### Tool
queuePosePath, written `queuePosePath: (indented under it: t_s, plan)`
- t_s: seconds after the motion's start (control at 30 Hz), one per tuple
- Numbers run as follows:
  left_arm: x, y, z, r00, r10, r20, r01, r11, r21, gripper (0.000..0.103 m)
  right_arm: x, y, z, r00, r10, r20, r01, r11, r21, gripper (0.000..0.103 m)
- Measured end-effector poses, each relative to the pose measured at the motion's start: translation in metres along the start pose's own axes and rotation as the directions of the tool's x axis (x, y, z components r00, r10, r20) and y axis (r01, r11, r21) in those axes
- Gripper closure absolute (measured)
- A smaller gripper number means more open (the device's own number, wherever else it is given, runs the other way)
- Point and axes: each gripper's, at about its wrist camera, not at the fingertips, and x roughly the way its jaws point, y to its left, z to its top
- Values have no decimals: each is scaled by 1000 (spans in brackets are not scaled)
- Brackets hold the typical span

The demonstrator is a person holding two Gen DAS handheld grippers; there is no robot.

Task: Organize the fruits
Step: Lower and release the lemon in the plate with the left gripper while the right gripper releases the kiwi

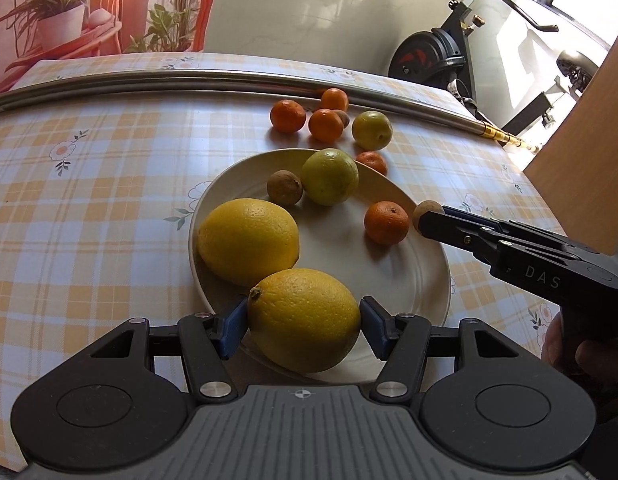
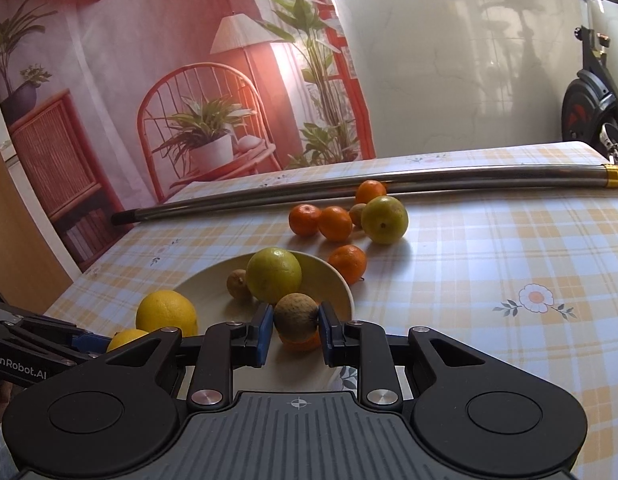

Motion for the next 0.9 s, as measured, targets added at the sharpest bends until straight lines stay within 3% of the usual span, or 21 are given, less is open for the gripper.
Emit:
queuePosePath:
  t_s: [0.43, 0.9]
  plan:
    - [13, 7, 20, 995, 82, 59, -82, 997, 5, 40, 6, 3, -4, 1000, 10, -28, -10, 1000, -14, 80]
    - [6, 7, 9, 990, 93, 105, -90, 996, -29, 40, 17, 27, -16, 995, -4, -101, -9, 991, -135, 80]
